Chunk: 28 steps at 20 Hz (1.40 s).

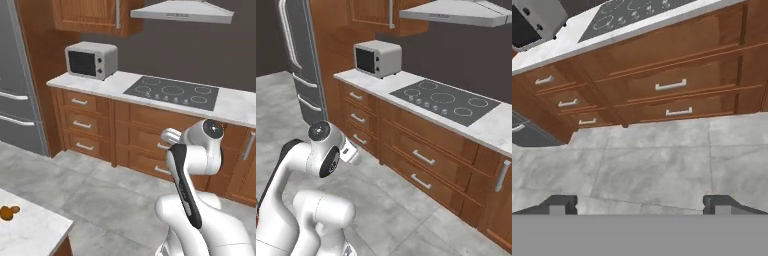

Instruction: Open the cabinet directly in front. Then move the beer and the cup to the dining counter with the jar on it.

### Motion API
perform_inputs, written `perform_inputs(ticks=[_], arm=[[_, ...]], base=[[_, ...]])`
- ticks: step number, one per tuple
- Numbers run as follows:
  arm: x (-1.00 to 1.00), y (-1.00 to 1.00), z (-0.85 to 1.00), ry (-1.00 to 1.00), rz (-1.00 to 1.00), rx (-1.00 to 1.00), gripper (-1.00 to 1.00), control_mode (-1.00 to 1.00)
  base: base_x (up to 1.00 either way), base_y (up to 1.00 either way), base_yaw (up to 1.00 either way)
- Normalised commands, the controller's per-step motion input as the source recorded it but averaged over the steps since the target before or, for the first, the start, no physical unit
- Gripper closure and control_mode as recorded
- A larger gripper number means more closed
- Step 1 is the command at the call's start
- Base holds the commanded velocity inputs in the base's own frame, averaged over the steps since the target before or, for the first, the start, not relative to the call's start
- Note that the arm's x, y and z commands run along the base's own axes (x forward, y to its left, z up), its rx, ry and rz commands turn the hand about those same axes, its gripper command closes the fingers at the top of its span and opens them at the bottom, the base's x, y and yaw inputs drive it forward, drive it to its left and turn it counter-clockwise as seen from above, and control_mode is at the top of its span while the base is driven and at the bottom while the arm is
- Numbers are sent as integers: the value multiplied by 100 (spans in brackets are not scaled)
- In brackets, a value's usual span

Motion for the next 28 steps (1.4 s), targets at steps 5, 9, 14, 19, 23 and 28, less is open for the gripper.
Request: perform_inputs(ticks=[5,9,14,19,23,28], arm=[[0,0,0,0,0,0,-100,100],[0,0,0,0,0,0,-100,100],[0,0,0,0,0,0,-100,100],[0,0,0,0,0,0,-100,100],[0,0,0,0,0,0,-100,100],[0,0,0,0,0,0,-100,100]], base=[[40,-29,-37],[49,-32,-36],[52,-34,-36],[39,-48,-29],[26,-58,-22],[17,-66,-18]])
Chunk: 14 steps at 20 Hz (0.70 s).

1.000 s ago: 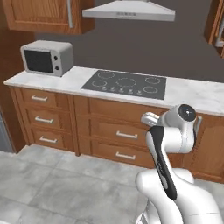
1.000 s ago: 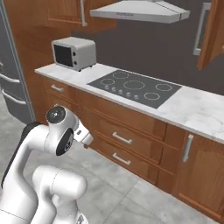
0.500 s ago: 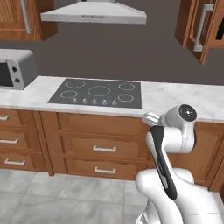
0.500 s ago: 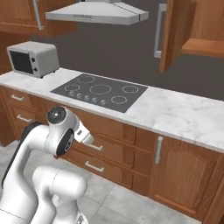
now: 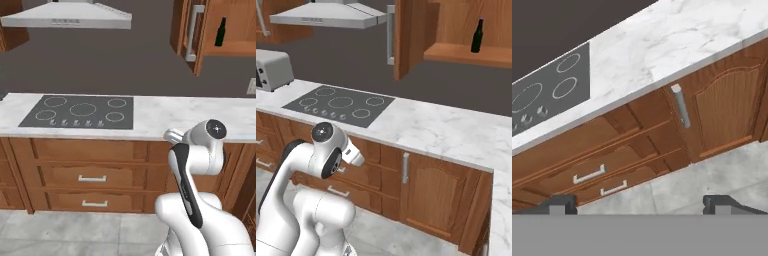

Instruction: Open the cabinet directly in front. Then move the beer and the cup to the dining counter with the jar on it.

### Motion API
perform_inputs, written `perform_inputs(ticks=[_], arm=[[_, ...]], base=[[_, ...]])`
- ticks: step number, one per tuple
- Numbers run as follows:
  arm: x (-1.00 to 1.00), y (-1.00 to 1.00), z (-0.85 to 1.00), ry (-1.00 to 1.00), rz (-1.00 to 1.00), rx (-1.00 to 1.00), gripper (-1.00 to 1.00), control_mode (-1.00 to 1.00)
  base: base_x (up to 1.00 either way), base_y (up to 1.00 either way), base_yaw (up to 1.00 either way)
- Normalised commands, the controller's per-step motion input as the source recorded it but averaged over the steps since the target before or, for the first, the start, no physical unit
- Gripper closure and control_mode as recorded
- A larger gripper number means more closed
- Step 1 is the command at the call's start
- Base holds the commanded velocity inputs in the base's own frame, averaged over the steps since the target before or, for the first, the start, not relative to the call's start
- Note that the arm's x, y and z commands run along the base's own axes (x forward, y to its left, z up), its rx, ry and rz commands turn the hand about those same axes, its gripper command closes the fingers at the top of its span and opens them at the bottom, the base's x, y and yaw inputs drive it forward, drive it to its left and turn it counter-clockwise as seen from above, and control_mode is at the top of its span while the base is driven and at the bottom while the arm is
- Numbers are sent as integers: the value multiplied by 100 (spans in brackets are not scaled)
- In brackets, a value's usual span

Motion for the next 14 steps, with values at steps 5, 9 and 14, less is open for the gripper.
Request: perform_inputs(ticks=[5,9,14], arm=[[0,0,0,0,0,0,-100,100],[0,0,0,0,0,0,-100,100],[0,0,0,0,0,0,-100,100]], base=[[17,-61,-18],[29,-56,-18],[50,-42,-19]])
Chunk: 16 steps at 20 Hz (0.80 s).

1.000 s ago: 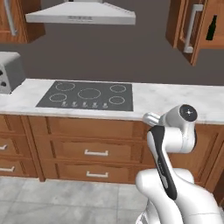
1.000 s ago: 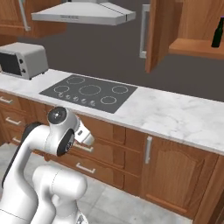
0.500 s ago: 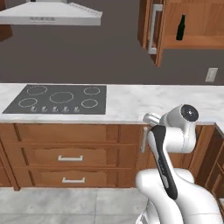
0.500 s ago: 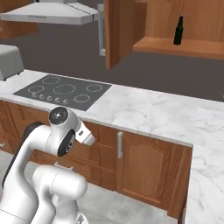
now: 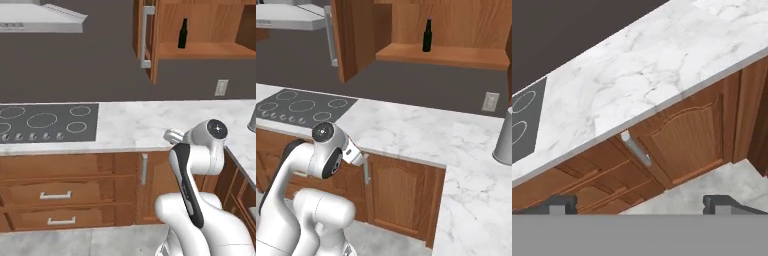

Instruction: Open the cabinet directly in front. Then move the beer and the cup to the dining counter with the jar on it.

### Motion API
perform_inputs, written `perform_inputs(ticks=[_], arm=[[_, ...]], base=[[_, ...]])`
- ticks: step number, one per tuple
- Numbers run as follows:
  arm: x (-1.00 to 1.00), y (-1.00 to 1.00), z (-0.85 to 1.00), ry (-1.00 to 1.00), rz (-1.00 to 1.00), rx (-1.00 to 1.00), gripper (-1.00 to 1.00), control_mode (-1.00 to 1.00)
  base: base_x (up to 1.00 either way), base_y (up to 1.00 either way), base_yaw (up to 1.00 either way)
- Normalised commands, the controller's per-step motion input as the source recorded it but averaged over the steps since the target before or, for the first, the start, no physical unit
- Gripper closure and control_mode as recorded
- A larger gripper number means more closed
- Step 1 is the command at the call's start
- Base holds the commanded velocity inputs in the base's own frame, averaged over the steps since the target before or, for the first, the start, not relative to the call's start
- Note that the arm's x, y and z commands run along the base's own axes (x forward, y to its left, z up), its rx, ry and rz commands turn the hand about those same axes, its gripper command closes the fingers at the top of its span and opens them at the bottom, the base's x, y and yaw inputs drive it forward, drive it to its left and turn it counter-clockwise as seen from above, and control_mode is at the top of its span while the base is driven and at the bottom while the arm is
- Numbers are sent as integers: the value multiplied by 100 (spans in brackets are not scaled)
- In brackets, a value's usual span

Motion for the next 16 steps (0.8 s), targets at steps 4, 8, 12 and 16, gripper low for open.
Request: perform_inputs(ticks=[4,8,12,16], arm=[[0,0,0,0,0,0,-100,100],[0,0,0,0,0,0,-100,100],[0,0,0,0,0,0,-100,100],[0,0,0,0,0,0,-100,100]], base=[[60,-28,-16],[50,-31,-14],[38,-36,-12],[40,-34,-11]])
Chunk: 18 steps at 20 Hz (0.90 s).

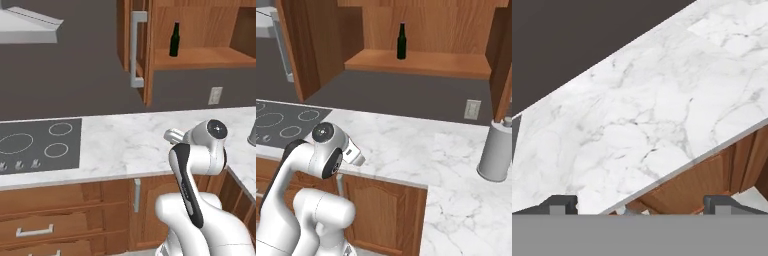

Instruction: Open the cabinet directly in front. Then move the beer and the cup to the dining counter with the jar on it.

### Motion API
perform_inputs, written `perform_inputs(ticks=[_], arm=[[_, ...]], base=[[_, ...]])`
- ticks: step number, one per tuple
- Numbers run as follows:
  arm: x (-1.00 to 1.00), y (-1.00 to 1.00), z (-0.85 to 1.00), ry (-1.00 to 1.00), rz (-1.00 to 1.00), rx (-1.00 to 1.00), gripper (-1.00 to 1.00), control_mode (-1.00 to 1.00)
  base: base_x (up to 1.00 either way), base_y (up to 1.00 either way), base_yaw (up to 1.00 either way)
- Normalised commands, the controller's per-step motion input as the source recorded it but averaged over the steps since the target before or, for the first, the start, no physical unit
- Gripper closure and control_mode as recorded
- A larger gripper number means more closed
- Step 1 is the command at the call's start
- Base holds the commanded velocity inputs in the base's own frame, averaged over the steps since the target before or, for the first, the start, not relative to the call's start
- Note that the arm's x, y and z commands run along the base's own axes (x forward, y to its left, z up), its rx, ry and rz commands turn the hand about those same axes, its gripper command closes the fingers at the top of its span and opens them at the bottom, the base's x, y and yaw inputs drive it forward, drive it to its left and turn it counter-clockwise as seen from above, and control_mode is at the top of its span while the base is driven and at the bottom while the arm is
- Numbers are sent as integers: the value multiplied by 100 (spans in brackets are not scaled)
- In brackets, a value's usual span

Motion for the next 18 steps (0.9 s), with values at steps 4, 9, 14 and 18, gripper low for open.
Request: perform_inputs(ticks=[4,9,14,18], arm=[[0,0,0,0,0,0,-100,100],[0,0,0,0,0,0,-100,100],[0,0,0,0,0,0,-100,100],[0,0,0,0,0,0,-100,100]], base=[[40,-28,-7],[16,-37,0],[0,-46,0],[10,-38,0]])
